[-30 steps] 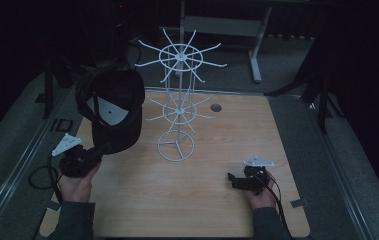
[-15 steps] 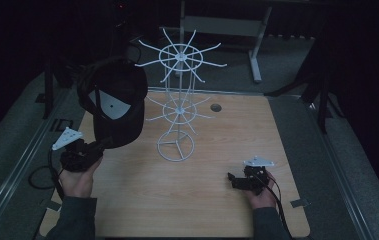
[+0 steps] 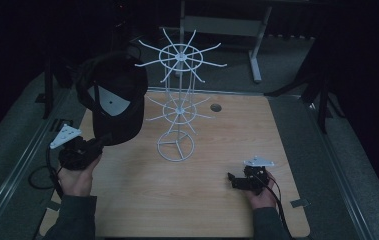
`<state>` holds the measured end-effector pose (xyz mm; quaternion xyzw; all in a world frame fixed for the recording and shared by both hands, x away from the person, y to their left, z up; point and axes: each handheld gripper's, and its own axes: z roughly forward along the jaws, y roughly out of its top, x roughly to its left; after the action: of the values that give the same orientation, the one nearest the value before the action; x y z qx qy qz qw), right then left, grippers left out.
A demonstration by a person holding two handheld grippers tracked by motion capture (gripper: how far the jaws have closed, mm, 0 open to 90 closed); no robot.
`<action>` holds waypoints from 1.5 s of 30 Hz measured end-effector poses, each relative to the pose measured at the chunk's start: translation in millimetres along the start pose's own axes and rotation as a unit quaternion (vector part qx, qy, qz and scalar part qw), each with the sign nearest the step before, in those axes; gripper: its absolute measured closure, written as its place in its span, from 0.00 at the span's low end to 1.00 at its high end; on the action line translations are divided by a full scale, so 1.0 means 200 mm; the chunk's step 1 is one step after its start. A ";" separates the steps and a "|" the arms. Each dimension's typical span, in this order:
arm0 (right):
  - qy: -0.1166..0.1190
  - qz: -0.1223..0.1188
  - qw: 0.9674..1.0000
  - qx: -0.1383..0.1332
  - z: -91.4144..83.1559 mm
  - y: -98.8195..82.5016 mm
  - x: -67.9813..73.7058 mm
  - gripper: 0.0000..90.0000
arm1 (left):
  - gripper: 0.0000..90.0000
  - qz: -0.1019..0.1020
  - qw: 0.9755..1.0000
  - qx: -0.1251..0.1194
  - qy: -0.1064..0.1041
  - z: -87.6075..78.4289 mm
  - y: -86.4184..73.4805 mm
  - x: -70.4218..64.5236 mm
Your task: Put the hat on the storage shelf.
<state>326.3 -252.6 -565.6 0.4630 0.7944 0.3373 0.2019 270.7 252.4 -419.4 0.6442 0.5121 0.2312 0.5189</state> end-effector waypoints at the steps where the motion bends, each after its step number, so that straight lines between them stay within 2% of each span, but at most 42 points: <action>1: 0.000 -0.001 1.000 0.000 0.00 0.00 0.00 0.16 | 0.95 0.001 1.000 -0.001 0.000 0.00 0.00 0.00; 45: 0.000 0.000 1.000 -0.001 0.00 0.00 0.00 0.15 | 0.95 0.026 0.999 -0.034 -0.002 -0.08 0.11 -0.10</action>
<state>326.4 -252.5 -565.6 0.4632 0.7940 0.3378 0.2021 259.6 241.7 -389.0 0.6397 0.4863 0.2609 0.5351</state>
